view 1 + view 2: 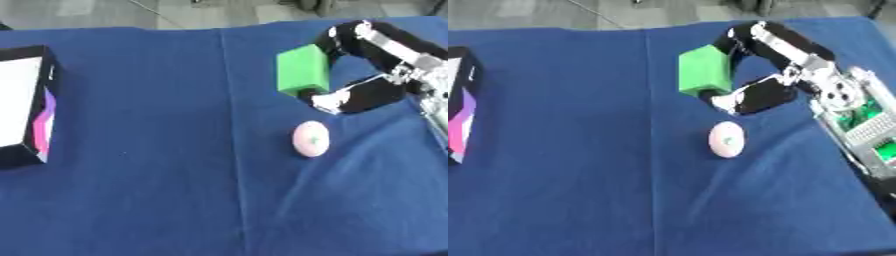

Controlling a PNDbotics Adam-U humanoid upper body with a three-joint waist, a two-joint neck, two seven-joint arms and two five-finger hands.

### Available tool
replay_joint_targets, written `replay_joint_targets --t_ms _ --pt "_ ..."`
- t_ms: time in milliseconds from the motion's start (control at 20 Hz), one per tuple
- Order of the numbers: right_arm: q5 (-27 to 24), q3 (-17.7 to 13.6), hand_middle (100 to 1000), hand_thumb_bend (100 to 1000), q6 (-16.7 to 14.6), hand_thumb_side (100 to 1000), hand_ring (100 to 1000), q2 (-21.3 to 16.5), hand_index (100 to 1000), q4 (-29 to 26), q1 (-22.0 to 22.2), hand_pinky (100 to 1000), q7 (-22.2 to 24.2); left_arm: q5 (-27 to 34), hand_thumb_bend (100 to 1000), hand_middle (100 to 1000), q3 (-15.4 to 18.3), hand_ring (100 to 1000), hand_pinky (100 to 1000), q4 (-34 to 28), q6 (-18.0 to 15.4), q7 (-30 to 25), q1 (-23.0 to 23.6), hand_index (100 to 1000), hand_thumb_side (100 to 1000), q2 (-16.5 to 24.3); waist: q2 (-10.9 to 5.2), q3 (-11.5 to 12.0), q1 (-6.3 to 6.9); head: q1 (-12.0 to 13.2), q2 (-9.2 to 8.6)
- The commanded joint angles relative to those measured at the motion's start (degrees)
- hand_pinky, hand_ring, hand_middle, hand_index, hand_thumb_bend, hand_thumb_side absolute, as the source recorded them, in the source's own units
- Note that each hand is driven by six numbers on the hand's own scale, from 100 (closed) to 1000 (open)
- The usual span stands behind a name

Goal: Pick up the objects with one hand, pass them to the other hand, and then place them into the box on the other side of the table.

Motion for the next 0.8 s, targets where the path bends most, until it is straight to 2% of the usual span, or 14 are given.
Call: replay_joint_targets --t_ms 50,200,250,400,600,800 --pt "-0.9 2.0 478 100 -0.3 100 495 3.8 586 -1.2 -1.4 800 -3.1 0.4 100 775 0.0 761 733 -1.0 0.2 -1.0 -1.5 870 788 3.0 -1.74 0.1 0.02 0.4 0.44" --pt "-0.2 4.7 481 100 0.3 104 496 8.3 591 -1.2 -1.7 808 -5.9 0.6 100 776 -0.4 762 735 -1.0 0.7 -2.3 -2.3 871 785 4.1 -1.84 0.1 -0.16 0.8 0.6" --pt "0.1 5.6 481 100 0.7 138 493 9.5 591 -1.2 -1.8 809 -6.8 0.6 100 775 -0.6 762 736 -1.0 0.9 -2.8 -2.7 871 784 4.5 -1.86 0.1 -0.19 0.9 0.7" --pt "0.6 7.5 480 100 2.5 156 488 12.4 591 -1.2 -1.9 807 -9.4 0.6 100 775 -1.3 764 739 -1.0 1.9 -4.9 -3.9 870 777 6.1 -1.98 0.2 -0.3 1.1 1.07" --pt "1.6 9.2 480 100 4.8 168 485 15.0 591 -1.2 -2.7 806 -12.8 0.3 100 776 -2.4 764 741 -1.0 3.2 -7.8 -6.0 869 775 7.6 -2.08 0.5 -0.4 0.9 1.23" --pt "1.9 11.1 481 100 5.8 188 484 15.9 592 -1.1 -3.2 804 -16.4 0.4 100 776 -2.9 766 747 -1.0 4.0 -9.3 -7.2 868 762 8.0 -2.11 0.7 -0.32 0.8 1.23"
